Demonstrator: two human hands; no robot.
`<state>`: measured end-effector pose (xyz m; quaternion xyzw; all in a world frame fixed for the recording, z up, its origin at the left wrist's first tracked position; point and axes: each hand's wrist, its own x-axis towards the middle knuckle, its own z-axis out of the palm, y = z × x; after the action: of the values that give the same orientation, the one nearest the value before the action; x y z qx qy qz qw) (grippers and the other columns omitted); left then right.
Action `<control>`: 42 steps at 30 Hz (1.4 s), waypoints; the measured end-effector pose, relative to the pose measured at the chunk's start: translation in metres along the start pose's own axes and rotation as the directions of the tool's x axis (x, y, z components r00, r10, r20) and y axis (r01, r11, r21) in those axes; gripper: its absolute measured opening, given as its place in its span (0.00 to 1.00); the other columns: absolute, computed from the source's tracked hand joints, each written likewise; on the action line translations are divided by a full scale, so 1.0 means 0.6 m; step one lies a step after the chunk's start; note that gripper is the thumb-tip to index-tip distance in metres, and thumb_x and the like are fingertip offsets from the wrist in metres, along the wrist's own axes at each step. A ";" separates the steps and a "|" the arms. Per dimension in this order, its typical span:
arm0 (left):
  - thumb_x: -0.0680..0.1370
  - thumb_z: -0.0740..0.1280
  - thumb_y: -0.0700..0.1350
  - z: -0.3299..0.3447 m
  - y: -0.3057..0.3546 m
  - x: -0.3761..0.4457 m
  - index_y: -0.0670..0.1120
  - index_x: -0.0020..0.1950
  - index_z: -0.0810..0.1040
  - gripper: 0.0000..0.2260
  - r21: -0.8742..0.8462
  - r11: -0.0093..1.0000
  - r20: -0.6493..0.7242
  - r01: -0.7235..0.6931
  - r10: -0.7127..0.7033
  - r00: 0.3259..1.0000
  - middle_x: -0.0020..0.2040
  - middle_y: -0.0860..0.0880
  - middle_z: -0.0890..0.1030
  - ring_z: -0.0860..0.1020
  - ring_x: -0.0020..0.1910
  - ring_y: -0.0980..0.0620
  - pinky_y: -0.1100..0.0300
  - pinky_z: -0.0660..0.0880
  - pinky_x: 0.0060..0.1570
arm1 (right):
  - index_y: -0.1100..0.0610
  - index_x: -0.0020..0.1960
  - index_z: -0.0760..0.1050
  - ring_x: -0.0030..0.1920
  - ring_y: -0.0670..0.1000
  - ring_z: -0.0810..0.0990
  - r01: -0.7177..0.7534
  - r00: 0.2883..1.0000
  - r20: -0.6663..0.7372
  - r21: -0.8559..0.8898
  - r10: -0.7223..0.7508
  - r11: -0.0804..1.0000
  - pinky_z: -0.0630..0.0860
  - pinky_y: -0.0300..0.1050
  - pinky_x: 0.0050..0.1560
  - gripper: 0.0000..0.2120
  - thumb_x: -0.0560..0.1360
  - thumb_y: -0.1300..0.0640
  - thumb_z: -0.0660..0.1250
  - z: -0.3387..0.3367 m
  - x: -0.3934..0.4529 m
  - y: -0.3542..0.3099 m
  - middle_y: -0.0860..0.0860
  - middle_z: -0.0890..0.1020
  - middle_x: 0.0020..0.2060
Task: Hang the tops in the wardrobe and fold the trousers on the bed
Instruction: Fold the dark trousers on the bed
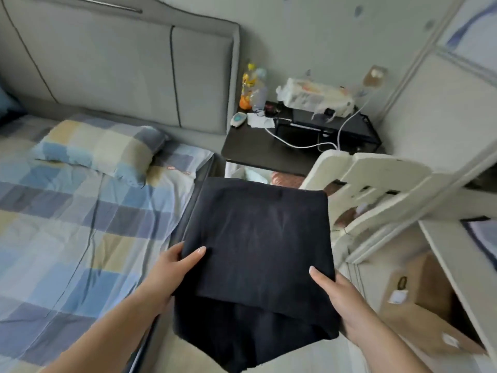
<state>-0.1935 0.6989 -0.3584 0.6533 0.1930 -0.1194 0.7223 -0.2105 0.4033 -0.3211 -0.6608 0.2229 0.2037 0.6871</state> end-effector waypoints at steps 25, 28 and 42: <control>0.73 0.73 0.52 0.887 0.049 0.134 0.45 0.55 0.80 0.15 0.420 0.878 0.712 -0.230 -0.162 0.683 0.48 0.49 0.86 0.84 0.49 0.47 0.49 0.77 0.56 | 0.57 0.52 0.78 0.51 0.61 0.81 0.172 0.655 -0.719 0.443 0.234 0.880 0.74 0.61 0.60 0.16 0.65 0.56 0.65 -0.659 -0.098 0.059 0.59 0.82 0.48; 0.73 0.72 0.52 0.963 0.041 0.190 0.47 0.54 0.80 0.14 0.452 0.843 0.731 -0.292 -0.162 0.663 0.47 0.49 0.85 0.83 0.47 0.47 0.51 0.78 0.52 | 0.57 0.50 0.78 0.51 0.62 0.81 0.181 0.621 -0.729 0.492 0.289 0.852 0.75 0.58 0.59 0.11 0.69 0.59 0.63 -0.691 -0.062 0.041 0.58 0.82 0.46; 0.76 0.70 0.45 1.342 -0.011 0.324 0.44 0.53 0.81 0.09 0.564 0.697 0.821 -0.443 -0.417 0.390 0.44 0.45 0.85 0.84 0.44 0.45 0.50 0.80 0.51 | 0.58 0.53 0.78 0.43 0.59 0.81 0.335 0.366 -0.784 0.614 0.502 0.715 0.77 0.49 0.43 0.14 0.69 0.65 0.60 -0.848 0.028 0.003 0.61 0.82 0.43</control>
<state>0.0770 -0.0832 -0.3907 0.6985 -0.3088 -0.5175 0.3859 -0.2166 -0.1050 -0.3458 -0.3320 0.6628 -0.2643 0.6170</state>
